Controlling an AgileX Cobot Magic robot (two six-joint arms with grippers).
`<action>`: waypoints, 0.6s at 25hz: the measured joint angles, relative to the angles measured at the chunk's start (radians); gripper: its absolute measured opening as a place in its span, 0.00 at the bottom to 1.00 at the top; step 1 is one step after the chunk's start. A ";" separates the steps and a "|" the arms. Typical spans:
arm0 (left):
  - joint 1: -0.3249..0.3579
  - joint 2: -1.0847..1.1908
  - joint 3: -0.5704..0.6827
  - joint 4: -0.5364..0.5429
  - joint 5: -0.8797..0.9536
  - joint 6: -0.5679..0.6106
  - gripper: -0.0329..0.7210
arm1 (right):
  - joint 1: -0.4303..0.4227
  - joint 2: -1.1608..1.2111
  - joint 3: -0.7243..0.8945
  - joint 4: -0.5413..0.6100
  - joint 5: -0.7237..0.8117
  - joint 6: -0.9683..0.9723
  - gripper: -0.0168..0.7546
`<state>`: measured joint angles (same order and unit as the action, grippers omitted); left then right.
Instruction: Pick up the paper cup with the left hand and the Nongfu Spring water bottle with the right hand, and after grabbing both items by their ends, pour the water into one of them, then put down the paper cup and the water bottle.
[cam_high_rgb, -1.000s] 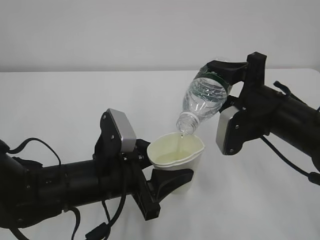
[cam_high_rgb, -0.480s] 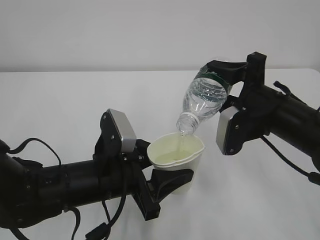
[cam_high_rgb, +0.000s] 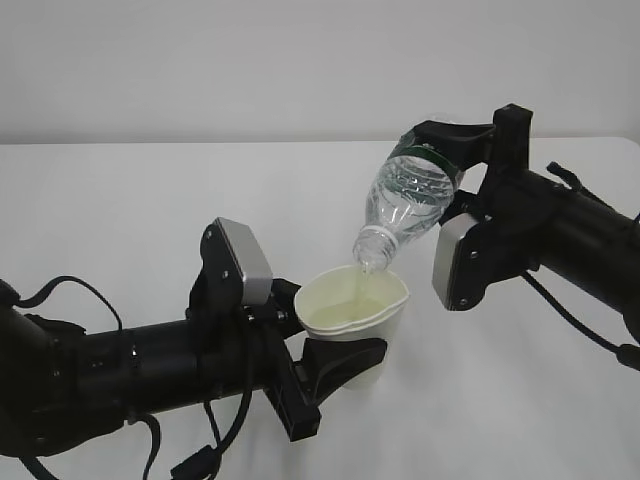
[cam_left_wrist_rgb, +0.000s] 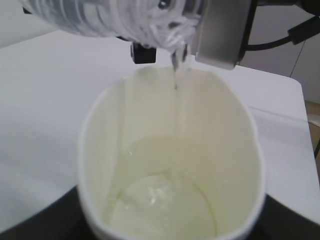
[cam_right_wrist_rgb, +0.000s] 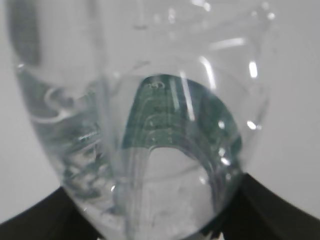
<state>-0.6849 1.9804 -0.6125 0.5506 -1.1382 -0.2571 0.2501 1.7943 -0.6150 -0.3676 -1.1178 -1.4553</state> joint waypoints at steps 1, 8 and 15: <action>0.000 0.000 0.000 0.000 0.000 0.000 0.61 | 0.000 0.000 0.000 0.000 0.000 -0.001 0.64; 0.000 0.000 0.000 0.000 0.000 0.000 0.61 | 0.000 0.000 0.000 0.000 0.000 -0.005 0.64; 0.000 0.000 0.000 0.000 0.000 0.000 0.61 | 0.000 0.000 0.000 0.000 0.000 -0.006 0.64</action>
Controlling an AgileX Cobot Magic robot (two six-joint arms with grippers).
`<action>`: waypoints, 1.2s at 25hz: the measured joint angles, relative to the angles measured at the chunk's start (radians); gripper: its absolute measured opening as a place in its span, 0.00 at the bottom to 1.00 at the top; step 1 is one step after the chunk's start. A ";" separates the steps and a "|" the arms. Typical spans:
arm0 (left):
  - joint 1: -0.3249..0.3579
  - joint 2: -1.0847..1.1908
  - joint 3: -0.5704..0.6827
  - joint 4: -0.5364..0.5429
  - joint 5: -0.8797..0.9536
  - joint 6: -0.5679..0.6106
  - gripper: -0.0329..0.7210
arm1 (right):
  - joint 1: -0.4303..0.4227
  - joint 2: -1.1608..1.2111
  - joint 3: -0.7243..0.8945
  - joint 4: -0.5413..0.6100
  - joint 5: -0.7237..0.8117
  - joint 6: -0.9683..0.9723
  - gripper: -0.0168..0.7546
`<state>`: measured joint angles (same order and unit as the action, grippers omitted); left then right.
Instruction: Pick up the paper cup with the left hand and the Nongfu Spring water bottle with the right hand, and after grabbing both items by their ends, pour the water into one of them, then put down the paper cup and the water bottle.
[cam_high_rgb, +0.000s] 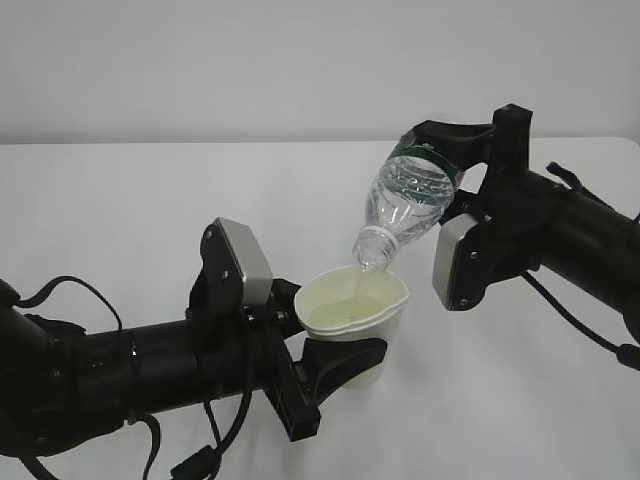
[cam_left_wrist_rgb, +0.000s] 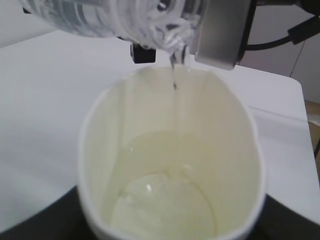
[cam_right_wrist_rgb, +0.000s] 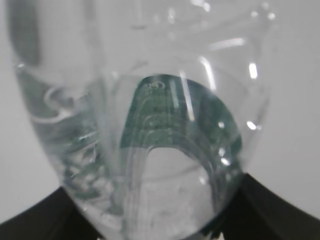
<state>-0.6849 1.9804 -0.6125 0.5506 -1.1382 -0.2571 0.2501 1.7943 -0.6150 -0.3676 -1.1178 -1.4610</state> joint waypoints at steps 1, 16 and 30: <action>0.000 0.000 0.000 0.000 0.000 0.000 0.61 | 0.000 0.000 0.000 0.000 0.000 -0.001 0.64; 0.000 0.000 0.000 0.003 0.000 0.000 0.61 | 0.000 0.000 0.000 0.000 0.000 -0.001 0.64; 0.000 0.000 0.000 0.006 0.002 0.000 0.61 | 0.000 0.000 -0.001 0.001 -0.001 -0.004 0.64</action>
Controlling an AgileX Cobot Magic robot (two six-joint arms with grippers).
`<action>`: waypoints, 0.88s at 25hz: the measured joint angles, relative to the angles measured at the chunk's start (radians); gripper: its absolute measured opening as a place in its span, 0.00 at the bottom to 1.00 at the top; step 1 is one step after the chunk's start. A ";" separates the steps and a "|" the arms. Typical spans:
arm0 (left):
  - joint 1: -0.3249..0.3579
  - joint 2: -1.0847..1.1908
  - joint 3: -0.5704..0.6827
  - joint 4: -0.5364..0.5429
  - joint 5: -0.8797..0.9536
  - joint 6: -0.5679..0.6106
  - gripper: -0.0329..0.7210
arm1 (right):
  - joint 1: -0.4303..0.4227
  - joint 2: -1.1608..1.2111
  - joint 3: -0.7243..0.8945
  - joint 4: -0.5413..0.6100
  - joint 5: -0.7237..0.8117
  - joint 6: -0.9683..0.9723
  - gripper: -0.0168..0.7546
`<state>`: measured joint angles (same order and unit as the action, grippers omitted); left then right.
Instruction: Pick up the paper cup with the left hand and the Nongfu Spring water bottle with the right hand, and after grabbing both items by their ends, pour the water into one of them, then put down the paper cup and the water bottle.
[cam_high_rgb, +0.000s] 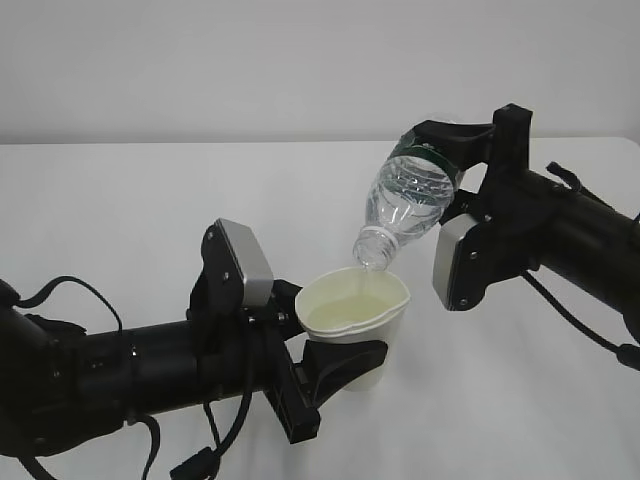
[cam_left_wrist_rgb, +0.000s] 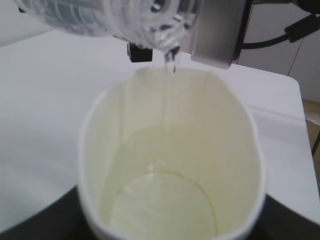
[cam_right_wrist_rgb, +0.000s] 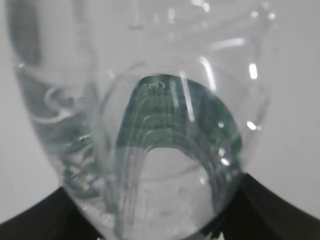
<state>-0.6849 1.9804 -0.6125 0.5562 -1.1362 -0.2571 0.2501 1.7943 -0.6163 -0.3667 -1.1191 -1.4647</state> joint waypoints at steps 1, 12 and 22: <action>0.000 0.000 0.000 0.000 0.000 0.000 0.61 | 0.000 0.000 0.000 0.000 0.000 -0.002 0.64; 0.000 0.000 0.000 0.002 0.000 0.000 0.61 | 0.000 0.000 0.000 0.000 0.000 -0.023 0.64; 0.000 0.000 0.000 0.028 0.002 0.000 0.61 | 0.000 0.000 0.000 0.000 0.000 -0.024 0.64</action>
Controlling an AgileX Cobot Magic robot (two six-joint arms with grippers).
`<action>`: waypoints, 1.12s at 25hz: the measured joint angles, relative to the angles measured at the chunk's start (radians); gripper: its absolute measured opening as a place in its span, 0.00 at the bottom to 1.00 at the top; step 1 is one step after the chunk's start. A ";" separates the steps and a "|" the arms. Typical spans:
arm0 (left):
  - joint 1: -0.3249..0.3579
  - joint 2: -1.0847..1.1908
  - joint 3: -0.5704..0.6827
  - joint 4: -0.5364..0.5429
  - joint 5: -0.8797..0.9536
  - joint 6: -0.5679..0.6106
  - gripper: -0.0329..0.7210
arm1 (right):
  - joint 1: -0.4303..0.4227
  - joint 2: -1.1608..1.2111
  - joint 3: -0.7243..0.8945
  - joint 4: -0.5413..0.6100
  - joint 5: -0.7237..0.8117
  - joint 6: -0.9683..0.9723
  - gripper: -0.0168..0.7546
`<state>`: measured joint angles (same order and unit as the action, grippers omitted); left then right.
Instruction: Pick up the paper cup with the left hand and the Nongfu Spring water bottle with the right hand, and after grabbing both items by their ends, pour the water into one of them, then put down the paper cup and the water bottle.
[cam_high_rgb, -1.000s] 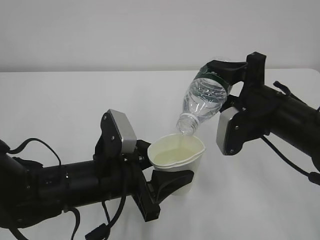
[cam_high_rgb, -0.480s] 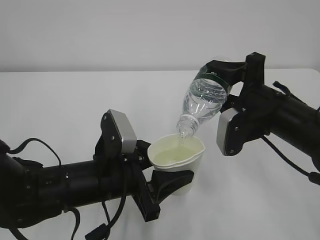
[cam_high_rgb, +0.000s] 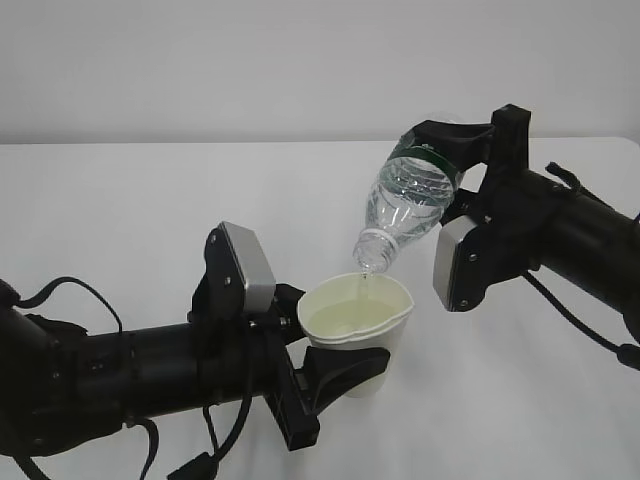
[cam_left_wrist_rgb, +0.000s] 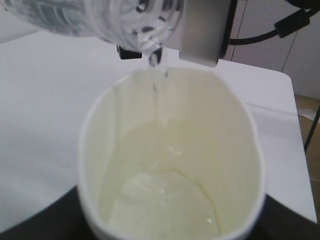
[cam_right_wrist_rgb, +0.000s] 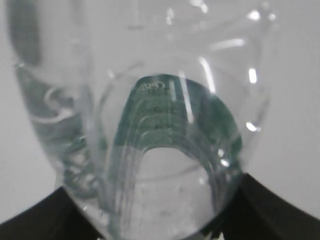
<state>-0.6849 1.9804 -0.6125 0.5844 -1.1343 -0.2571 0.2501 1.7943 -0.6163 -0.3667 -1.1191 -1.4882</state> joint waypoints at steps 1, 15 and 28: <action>0.000 0.000 0.000 0.000 0.000 0.000 0.61 | 0.000 0.000 0.000 0.000 0.000 0.000 0.64; 0.000 0.000 0.000 0.003 0.000 0.000 0.61 | 0.000 0.000 0.000 0.000 0.000 0.000 0.64; 0.000 0.000 0.000 0.003 0.002 0.000 0.61 | 0.000 0.000 0.000 0.000 0.000 -0.001 0.64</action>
<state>-0.6849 1.9804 -0.6125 0.5876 -1.1323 -0.2571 0.2501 1.7943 -0.6163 -0.3667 -1.1191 -1.4897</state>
